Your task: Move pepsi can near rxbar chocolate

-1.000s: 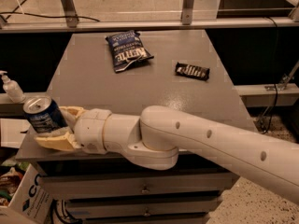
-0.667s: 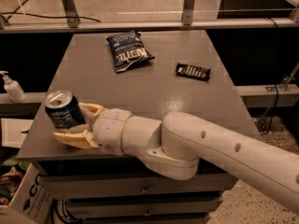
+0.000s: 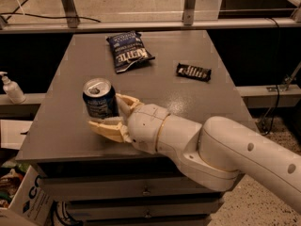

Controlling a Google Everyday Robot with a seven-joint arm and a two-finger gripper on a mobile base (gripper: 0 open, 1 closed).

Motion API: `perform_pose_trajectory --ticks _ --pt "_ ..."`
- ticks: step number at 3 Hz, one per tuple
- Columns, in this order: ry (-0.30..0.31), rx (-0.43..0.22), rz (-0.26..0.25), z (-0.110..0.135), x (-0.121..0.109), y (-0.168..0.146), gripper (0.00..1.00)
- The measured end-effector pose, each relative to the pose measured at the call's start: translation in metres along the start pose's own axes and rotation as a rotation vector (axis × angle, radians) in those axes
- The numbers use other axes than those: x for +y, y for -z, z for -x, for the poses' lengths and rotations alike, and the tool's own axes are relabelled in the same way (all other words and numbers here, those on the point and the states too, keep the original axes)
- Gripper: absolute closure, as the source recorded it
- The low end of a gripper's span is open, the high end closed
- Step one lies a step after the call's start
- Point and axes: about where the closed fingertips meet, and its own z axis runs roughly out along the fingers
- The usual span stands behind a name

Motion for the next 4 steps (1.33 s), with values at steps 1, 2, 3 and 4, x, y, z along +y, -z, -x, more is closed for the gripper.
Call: perform_pose_trajectory --ticks 1,2,3,4 --pt "0.0 0.0 0.0 0.0 0.0 0.0 1.0" --pt "0.026 0.006 -0.055 -0.001 -0.012 0.008 1.0" --pt "0.07 0.012 -0.148 0.001 -0.045 0.026 1.0" --pt "0.103 0.005 -0.259 0.009 -0.092 0.051 1.0"
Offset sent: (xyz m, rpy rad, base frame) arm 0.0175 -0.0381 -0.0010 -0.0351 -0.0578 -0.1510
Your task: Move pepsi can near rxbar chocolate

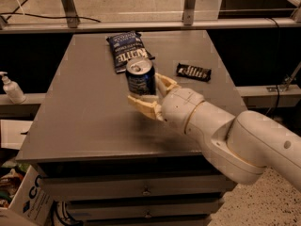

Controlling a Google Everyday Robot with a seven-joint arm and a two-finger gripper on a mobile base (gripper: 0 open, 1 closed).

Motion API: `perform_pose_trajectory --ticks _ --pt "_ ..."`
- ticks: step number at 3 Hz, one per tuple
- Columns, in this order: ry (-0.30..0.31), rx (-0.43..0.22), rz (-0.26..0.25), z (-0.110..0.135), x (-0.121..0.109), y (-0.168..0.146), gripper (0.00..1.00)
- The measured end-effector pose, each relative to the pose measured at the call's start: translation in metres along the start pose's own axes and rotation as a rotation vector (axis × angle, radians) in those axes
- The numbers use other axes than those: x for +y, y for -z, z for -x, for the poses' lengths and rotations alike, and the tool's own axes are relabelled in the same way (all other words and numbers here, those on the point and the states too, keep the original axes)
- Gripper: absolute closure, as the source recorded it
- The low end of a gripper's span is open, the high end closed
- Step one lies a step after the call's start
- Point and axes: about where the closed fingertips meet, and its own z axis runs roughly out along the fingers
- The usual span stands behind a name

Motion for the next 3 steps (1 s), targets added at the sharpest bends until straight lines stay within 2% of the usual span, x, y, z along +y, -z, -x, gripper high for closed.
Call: perform_pose_trajectory --ticks 1,2,3 --pt "0.03 -0.012 -0.083 0.007 -0.049 0.004 1.0" --pt "0.058 0.002 -0.159 0.008 -0.099 0.005 1.0" --pt "0.059 0.041 -0.231 -0.006 -0.135 0.016 1.0"
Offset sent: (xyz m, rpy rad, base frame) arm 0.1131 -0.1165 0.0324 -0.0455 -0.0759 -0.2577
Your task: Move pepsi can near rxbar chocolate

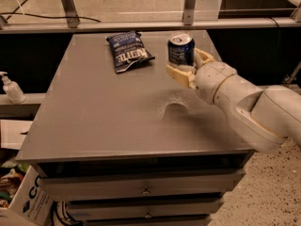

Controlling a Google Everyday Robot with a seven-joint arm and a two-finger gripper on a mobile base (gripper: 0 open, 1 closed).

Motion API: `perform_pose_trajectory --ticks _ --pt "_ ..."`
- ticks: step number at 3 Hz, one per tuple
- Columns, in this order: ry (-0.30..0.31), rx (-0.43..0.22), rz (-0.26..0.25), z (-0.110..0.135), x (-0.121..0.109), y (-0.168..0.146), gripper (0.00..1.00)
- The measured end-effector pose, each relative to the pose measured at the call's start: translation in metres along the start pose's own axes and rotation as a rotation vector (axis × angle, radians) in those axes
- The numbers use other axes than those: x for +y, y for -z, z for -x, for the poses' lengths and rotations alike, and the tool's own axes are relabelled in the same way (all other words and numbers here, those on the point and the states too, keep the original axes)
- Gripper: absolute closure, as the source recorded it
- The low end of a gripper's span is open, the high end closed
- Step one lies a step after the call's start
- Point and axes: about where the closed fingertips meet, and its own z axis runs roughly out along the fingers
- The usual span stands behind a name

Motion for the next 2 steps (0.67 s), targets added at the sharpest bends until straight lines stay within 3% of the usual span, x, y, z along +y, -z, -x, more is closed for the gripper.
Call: perform_pose_trajectory --ticks 2 --pt "-0.027 0.109 -0.128 -0.046 -0.045 0.032 1.0"
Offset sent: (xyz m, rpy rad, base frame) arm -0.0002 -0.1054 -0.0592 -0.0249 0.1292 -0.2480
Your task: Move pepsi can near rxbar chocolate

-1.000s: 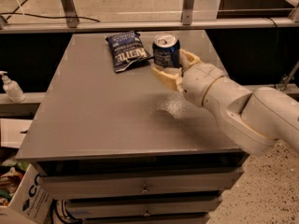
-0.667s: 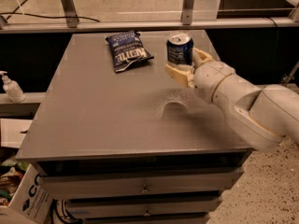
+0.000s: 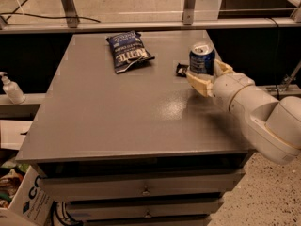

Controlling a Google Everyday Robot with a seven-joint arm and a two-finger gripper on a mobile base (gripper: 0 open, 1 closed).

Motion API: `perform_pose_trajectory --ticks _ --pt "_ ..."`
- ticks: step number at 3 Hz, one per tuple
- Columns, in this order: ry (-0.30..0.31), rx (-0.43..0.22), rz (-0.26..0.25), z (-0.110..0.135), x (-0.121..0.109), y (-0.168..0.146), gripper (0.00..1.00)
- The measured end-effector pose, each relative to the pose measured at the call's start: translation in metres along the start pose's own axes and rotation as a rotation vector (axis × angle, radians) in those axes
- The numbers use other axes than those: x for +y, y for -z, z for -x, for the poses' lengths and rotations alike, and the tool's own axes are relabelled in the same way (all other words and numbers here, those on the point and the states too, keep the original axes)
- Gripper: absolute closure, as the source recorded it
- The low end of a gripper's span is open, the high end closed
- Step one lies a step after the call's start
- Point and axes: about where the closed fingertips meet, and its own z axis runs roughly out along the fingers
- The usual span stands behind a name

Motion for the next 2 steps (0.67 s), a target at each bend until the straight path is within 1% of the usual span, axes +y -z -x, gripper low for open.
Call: perform_pose_trajectory --ticks 1,2 --pt "-0.018 0.013 -0.047 -0.0148 -0.016 0.0065 1.0" --pt "-0.035 -0.002 -0.061 -0.0183 -0.0201 -0.0017 1.0"
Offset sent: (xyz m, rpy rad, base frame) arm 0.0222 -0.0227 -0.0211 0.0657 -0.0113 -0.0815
